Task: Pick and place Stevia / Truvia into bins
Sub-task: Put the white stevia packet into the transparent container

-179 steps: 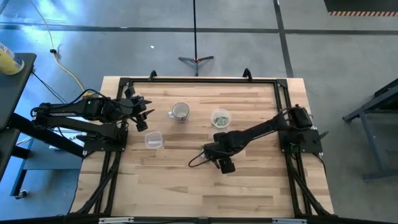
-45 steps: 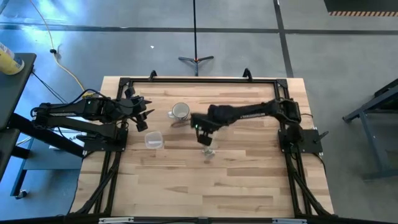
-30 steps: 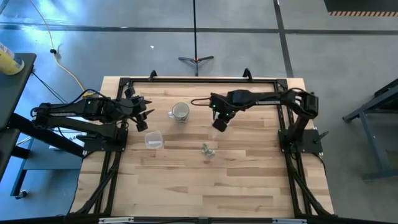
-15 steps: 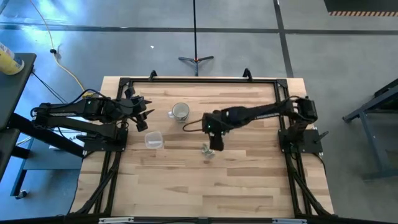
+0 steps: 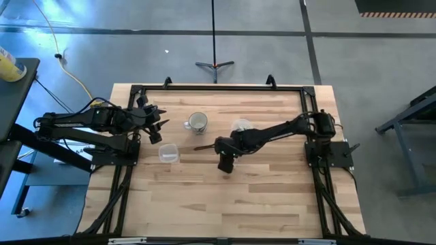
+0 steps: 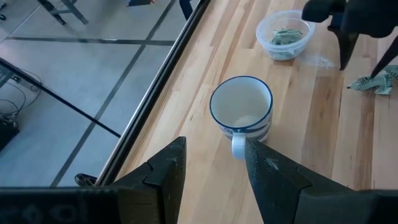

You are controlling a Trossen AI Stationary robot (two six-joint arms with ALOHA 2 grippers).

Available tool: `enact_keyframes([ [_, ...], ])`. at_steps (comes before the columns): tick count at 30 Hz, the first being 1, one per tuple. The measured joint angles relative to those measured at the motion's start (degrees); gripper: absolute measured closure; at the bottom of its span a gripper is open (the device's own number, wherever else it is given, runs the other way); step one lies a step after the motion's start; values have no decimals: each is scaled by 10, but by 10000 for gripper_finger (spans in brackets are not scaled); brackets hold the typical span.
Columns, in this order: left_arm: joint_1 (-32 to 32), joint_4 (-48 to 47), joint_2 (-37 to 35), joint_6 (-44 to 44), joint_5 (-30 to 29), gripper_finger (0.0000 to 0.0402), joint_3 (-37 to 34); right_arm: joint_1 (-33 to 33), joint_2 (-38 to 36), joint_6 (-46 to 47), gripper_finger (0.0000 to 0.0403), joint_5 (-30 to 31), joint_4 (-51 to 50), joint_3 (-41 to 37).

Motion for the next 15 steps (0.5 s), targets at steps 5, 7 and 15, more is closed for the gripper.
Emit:
enact_keyframes([
  [5,0,0,0,0,0,202,0,1,26,12,230,-20,20,0],
  [7,0,0,0,0,0,202,0,0,42,26,226,-29,19,0],
  [15,0,0,0,0,0,202,0,-4,50,43,243,-21,17,1],
])
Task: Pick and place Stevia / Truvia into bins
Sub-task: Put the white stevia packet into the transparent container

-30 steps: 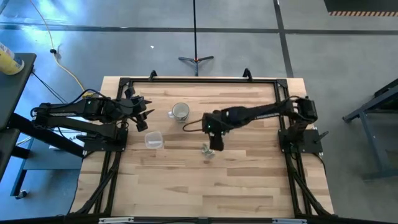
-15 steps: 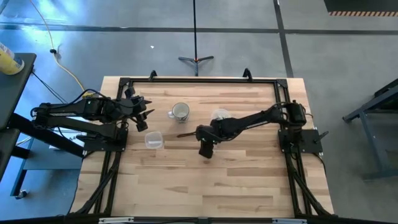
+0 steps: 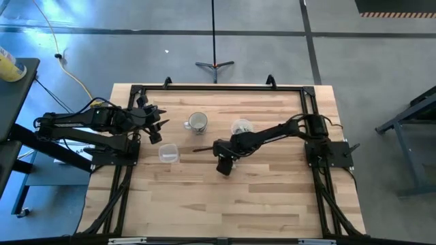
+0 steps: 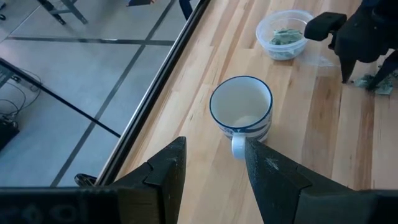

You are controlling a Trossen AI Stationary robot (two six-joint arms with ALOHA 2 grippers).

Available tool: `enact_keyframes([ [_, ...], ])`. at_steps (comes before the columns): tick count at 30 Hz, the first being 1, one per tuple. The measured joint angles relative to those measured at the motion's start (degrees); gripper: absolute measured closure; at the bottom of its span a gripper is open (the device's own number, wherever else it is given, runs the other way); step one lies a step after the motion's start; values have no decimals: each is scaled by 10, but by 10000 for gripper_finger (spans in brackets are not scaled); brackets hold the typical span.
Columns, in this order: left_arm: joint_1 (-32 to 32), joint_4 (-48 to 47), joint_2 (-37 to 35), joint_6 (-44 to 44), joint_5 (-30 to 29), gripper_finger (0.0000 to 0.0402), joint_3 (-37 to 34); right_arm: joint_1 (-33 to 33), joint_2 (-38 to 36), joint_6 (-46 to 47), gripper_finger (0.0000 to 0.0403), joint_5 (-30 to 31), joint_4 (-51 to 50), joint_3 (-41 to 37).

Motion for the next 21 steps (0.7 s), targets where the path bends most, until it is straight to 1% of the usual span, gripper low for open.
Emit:
enact_keyframes([
  [3,0,0,0,0,0,202,0,-2,0,-2,288,-10,-23,1],
  [7,0,0,0,0,0,202,0,-4,-1,9,371,-28,-57,8],
  [9,0,0,0,0,0,202,0,-5,-1,11,394,-40,-84,26],
  [12,0,0,0,0,0,202,0,-7,-4,8,386,-10,-123,86],
  [17,0,0,0,0,0,202,0,-18,-15,-60,399,91,-212,205],
  [19,0,0,0,0,0,202,0,-33,-15,-84,396,120,-262,235],
  [21,0,0,0,0,0,202,0,-57,-16,-97,393,128,-317,242],
])
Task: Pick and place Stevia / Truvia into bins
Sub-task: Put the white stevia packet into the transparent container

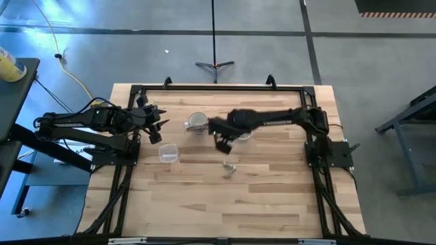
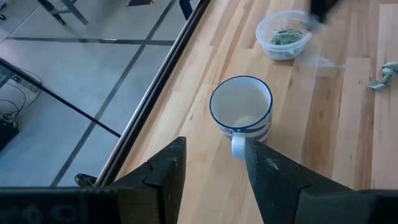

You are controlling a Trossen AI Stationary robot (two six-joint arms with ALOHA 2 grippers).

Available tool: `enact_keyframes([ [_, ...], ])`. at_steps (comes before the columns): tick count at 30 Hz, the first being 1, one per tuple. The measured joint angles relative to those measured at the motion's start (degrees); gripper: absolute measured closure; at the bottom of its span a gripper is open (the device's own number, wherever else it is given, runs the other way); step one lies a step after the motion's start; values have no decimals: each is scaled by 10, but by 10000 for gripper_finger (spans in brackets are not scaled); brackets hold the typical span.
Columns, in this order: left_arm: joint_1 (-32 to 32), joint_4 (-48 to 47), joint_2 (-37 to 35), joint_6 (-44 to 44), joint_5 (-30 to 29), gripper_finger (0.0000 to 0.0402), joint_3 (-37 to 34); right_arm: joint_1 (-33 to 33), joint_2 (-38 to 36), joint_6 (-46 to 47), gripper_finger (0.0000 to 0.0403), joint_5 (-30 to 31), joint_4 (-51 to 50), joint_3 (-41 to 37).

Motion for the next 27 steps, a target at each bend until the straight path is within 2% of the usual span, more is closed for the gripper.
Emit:
enact_keyframes([
  [3,0,0,0,0,0,202,0,-41,-6,-25,398,-15,-47,-24],
  [7,0,0,0,0,0,202,0,-90,-33,-77,396,-97,-28,-91],
  [13,0,0,0,0,0,202,0,-126,-33,-92,342,-96,-3,-147],
  [20,0,0,0,0,0,202,0,-93,-34,-117,241,-76,15,-113],
  [23,0,0,0,0,0,202,0,-52,-35,-198,208,-128,22,-99],
  [27,0,0,0,0,0,202,0,27,-35,-300,189,-144,53,-113],
])
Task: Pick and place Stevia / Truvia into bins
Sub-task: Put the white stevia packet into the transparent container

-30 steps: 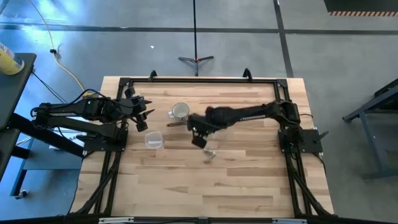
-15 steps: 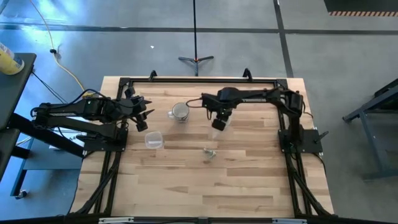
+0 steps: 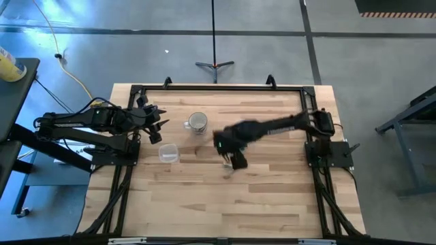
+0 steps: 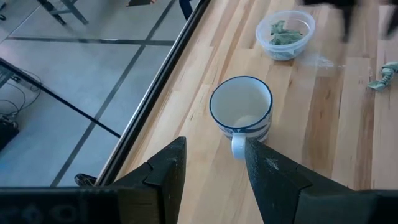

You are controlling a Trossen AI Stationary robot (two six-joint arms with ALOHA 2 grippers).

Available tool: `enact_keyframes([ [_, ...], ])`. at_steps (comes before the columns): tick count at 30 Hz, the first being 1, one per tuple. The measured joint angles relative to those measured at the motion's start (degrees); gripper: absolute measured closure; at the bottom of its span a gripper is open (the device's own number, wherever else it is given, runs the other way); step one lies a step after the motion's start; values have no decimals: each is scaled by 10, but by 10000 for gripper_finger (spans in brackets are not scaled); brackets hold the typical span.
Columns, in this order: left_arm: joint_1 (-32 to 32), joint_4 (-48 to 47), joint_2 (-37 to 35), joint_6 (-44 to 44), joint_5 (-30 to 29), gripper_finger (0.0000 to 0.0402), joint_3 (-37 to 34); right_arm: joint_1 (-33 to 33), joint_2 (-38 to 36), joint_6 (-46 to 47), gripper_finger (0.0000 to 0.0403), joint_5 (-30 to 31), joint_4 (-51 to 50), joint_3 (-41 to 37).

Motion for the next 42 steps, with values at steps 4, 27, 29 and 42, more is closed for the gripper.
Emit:
enact_keyframes([
  [4,0,0,0,0,0,202,0,61,3,-9,191,0,32,-30],
  [27,0,0,0,0,0,202,0,91,60,367,230,44,172,-69],
  [29,0,0,0,0,0,202,0,92,67,356,232,30,172,-69],
  [42,0,0,0,0,0,202,0,72,82,365,295,41,138,-67],
])
